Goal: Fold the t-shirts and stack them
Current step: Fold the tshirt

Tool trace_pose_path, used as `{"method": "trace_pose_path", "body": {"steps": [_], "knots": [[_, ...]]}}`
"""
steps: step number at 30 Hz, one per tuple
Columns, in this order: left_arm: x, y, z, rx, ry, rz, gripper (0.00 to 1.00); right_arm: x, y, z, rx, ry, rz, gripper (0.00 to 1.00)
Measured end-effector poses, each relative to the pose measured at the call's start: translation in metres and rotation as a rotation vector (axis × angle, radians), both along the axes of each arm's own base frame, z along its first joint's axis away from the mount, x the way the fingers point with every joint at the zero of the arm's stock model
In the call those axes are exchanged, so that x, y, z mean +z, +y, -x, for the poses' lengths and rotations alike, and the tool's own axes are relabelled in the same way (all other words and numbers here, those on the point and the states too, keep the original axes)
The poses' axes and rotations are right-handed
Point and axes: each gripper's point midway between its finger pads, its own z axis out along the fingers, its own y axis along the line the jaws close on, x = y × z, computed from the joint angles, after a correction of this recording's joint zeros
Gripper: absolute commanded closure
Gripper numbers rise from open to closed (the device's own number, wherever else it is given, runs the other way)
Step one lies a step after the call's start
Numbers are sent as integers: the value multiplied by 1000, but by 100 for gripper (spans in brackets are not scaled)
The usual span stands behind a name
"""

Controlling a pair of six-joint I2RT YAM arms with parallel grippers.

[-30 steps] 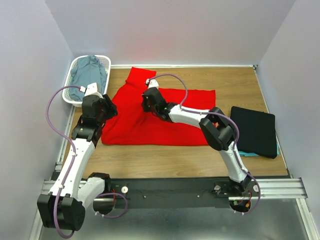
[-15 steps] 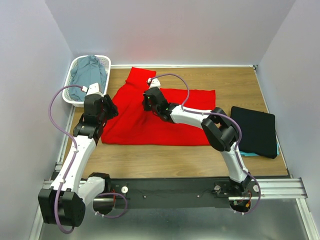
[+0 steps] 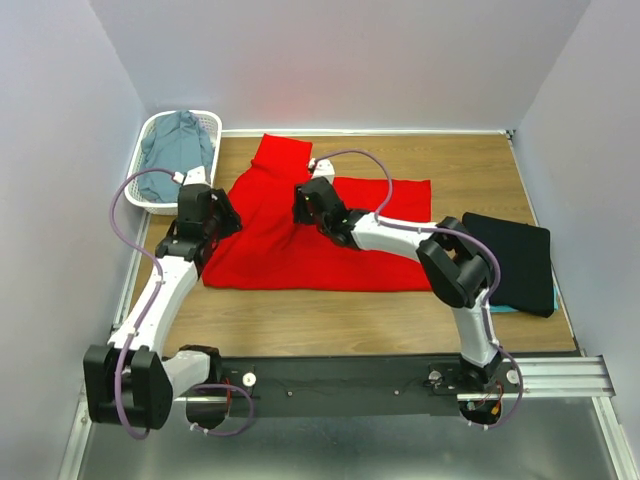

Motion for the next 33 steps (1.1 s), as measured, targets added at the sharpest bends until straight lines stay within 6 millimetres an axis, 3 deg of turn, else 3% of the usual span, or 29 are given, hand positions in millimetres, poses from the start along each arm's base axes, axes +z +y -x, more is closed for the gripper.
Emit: {"method": "trace_pose_path", "body": {"steps": [5, 8, 11, 15, 19, 22, 26, 30, 33], "knots": [[-25, -6, -18, 21, 74, 42, 47, 17, -20, -7, -39, 17, -22, 44], [-28, -7, -48, 55, 98, 53, 48, 25, -58, -31, -102, 40, -50, 44], [-15, -3, -94, 96, 72, 35, 48, 27, -106, -57, -180, 58, -68, 44], [12, 3, -176, 147, -16, -16, 48, 24, -160, -73, -259, 83, -66, 44], [19, 4, -244, 147, -66, -78, 46, 19, -178, -76, -270, 105, -70, 45], [4, 6, -278, 142, -56, -129, 46, 12, -191, -77, -272, 127, -64, 45], [-40, 9, -299, 131, 23, -191, 46, 10, -205, -81, -276, 137, -62, 45], [-83, 10, -304, 112, 107, -226, 46, 9, -214, -84, -286, 142, -62, 45], [-100, 10, -307, 105, 134, -236, 46, 9, -216, -84, -287, 144, -60, 45]]}}
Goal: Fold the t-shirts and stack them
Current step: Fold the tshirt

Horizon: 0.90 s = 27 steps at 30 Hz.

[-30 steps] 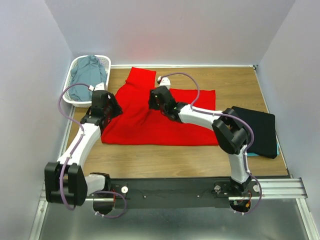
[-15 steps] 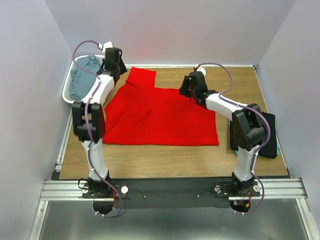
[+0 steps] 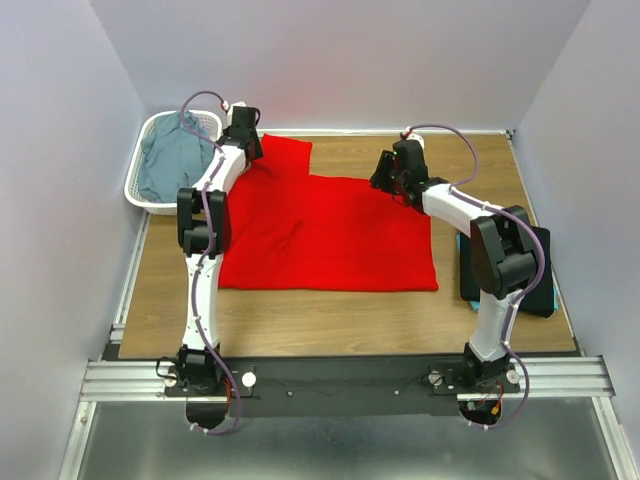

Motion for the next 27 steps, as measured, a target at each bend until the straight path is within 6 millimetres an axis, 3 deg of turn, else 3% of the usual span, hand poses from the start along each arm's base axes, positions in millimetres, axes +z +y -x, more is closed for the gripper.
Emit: {"method": "trace_pose_path", "body": {"steps": [13, 22, 27], "knots": [[-9, -4, -1, -16, 17, 9, 49, -11, -6, 5, -3, 26, 5, 45], [-27, -14, 3, -23, 51, 27, 53, -20, -28, 6, -42, 50, 10, 45], [-31, -17, 5, -22, 62, 43, 61, -19, -39, 6, -66, 53, 3, 45]]}}
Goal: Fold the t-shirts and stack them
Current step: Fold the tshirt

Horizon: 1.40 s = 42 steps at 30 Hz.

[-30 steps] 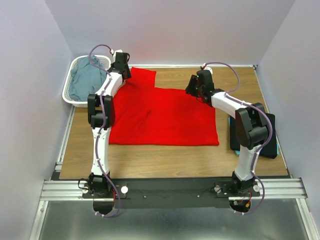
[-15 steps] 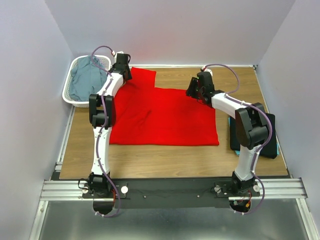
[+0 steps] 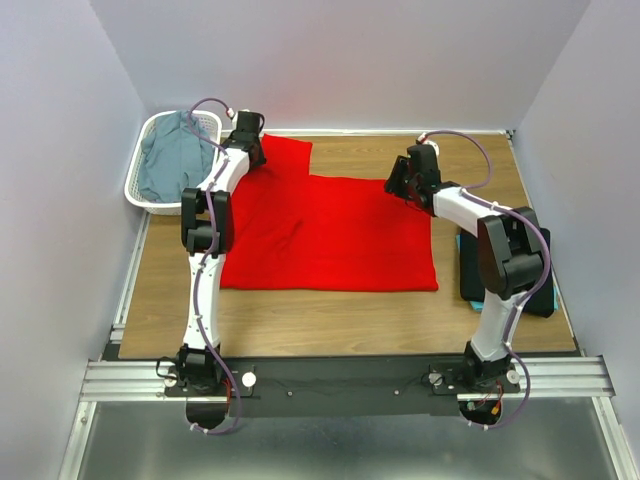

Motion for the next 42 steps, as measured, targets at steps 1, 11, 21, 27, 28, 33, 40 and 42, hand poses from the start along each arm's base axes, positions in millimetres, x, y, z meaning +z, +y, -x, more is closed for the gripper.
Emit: {"method": "trace_pose_path", "body": {"steps": [1, 11, 21, 27, 28, 33, 40, 42], "knots": [[0, -1, 0, -1, -1, 3, 63, 0, -2, 0, -4, 0, -2, 45], [6, -8, -4, -8, -16, 40, 96, -6, -27, -2, -52, 17, -5, 45], [6, -12, -6, -19, -34, 39, 100, -11, -76, -16, -153, 27, -4, 45], [2, -12, -3, -29, -38, 36, 100, -31, -101, -39, -213, 56, 11, 45], [2, -13, -3, -32, -41, 38, 100, -35, -105, -42, -224, 59, 16, 45], [5, -17, -6, -46, -58, 53, 100, -52, -123, -52, -272, 90, 41, 45], [1, -20, -6, -56, -58, 65, 100, -51, -128, -71, -289, 75, 46, 51], [1, -21, -6, -60, -56, 68, 100, -53, -128, -74, -292, 78, 42, 53]]}}
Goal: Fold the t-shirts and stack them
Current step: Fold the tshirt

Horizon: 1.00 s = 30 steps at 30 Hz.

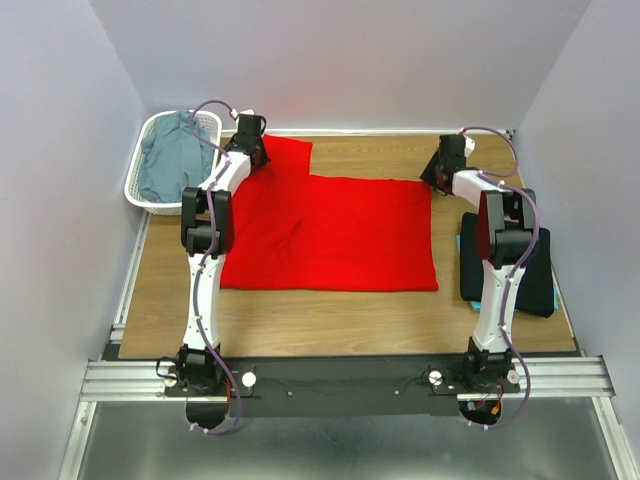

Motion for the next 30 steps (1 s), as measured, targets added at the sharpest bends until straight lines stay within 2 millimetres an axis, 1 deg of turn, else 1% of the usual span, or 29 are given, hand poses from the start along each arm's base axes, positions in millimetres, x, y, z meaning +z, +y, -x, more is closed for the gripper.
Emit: {"method": "trace_pose_path", "body": {"steps": [2, 4, 7, 10, 11, 12, 14, 15, 18, 24, 29, 30], "knots": [[0, -1, 0, -2, 0, 3, 100, -1, 0, 0, -1, 4, -3, 53], [0, -1, 0, -3, -2, 4, 100, -1, 1, 1, -5, 4, -8, 56], [1, -1, -1, -5, -6, 6, 100, -2, 1, 1, -6, 7, -9, 64], [1, -1, -1, -5, -7, 6, 100, -2, 1, 2, -8, 11, -11, 68], [1, -1, -1, -5, -7, 6, 100, -3, 1, 2, -8, 12, -12, 71], [1, -1, -1, -5, -7, 6, 100, -3, 1, 3, -7, 14, -13, 76], [2, -2, -1, -7, -8, 7, 100, -4, 2, 4, -8, 19, -19, 82], [3, -2, -1, -8, -9, 8, 100, -4, 2, 4, -7, 22, -20, 87], [8, -2, -2, -9, -17, 10, 100, -5, 3, 5, -5, 30, -21, 95], [31, -2, -5, -11, -57, 12, 100, -3, 3, 5, -2, 32, -19, 97], [54, 0, -6, -15, -94, 7, 100, -1, 2, 6, -3, 35, -18, 97], [61, 0, -6, -16, -106, 6, 100, 0, 2, 6, -3, 33, -19, 97]]}}
